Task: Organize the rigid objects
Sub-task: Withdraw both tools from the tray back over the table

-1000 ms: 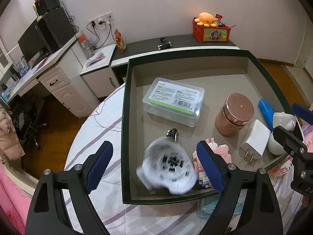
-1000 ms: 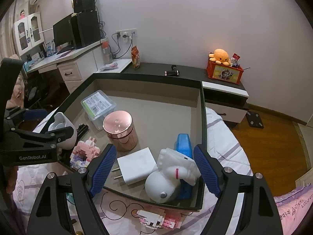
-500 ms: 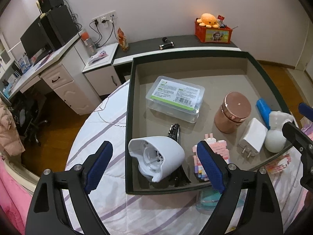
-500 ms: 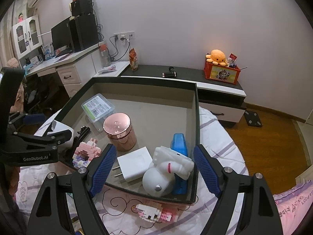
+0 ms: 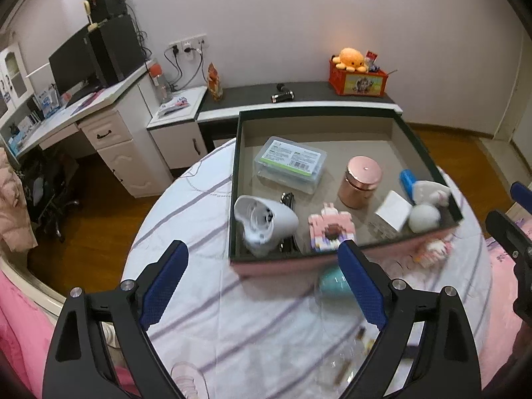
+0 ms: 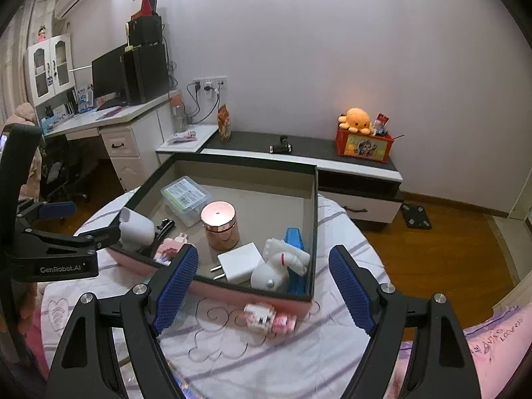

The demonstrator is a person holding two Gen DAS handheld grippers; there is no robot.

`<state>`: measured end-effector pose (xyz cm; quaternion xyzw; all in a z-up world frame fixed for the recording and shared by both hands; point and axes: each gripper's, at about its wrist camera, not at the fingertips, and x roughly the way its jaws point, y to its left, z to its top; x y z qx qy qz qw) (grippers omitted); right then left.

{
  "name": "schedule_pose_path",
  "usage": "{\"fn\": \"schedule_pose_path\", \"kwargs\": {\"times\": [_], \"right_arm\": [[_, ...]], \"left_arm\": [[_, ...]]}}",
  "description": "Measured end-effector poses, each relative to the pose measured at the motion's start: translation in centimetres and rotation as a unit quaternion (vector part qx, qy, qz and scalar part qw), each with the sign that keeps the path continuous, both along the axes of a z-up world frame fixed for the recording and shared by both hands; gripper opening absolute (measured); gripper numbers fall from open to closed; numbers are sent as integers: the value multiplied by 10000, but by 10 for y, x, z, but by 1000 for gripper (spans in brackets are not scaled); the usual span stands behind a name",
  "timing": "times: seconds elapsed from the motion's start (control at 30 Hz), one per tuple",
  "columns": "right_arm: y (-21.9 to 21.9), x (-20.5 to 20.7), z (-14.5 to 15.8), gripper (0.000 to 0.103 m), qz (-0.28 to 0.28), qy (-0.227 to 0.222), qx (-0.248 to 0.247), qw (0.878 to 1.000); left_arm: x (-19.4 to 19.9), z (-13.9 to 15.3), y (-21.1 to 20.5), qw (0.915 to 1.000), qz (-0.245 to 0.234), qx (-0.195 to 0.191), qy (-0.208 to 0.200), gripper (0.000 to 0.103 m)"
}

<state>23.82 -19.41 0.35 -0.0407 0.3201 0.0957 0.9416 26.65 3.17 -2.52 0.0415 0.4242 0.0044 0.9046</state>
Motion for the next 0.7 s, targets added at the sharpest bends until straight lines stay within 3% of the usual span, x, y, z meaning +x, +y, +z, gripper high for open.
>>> {"fn": "schedule_pose_path", "kwargs": {"times": [0.7], "right_arm": [[-7, -145, 27, 83, 54, -569, 199, 9982]], "left_arm": [[-151, 50, -8, 9941, -138, -201, -1053, 103]]}}
